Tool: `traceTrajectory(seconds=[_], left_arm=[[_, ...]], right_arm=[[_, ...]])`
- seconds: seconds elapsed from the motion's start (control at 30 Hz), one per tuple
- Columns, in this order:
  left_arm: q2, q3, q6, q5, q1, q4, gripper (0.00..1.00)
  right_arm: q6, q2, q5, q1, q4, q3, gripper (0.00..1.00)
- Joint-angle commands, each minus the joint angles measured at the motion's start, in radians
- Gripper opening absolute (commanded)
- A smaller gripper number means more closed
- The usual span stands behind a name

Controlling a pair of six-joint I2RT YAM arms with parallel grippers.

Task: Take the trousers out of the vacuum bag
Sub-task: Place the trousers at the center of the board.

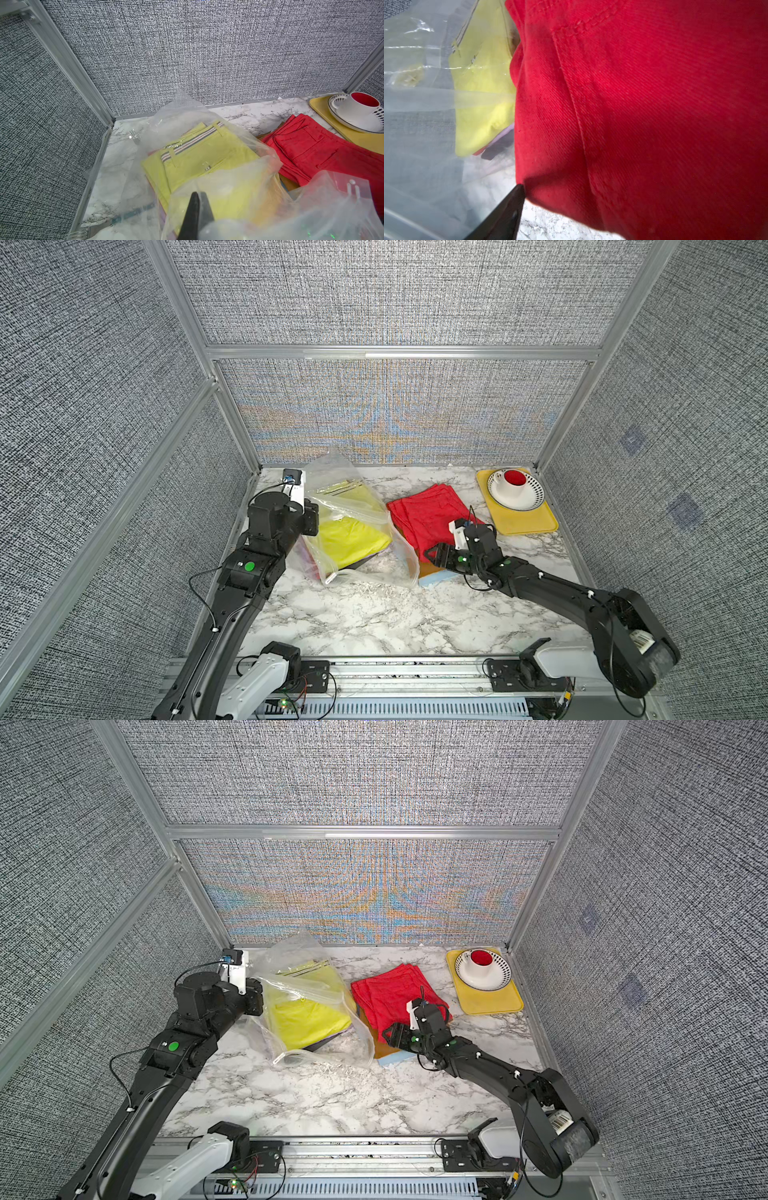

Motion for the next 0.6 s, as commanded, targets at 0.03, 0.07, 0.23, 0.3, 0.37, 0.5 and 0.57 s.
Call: traceTrajectory(seconds=[0.03,0.07,0.23,0.3,0.37,0.5,0.57], left_arm=[[0.003,0.001,-0.013,0.008,0.000,0.050,0.00],[0.005,0.003,-0.012,0.009,0.001,0.050,0.00],[0.008,0.001,-0.013,0.011,0.000,0.052,0.00],[0.007,0.002,-0.013,0.012,0.001,0.052,0.00],[0.006,0.004,-0.011,0.012,0.000,0.052,0.00],[0.009,0.010,-0.010,0.017,0.000,0.053,0.00],[0.012,0.012,-0.010,0.022,0.000,0.053,0.00]], right_arm=[[0.015,-0.015,0.009,0.018,0.075,0.010,0.73],[0.015,-0.019,0.009,0.020,0.078,0.010,0.72],[0.008,-0.062,0.031,0.023,0.073,0.008,0.47],[0.010,-0.077,0.054,0.022,0.048,0.009,0.28],[0.006,-0.084,0.060,0.022,0.022,0.019,0.12],[0.003,-0.080,0.037,0.023,0.006,0.043,0.00],[0.000,-0.076,0.015,0.024,0.005,0.065,0.00]])
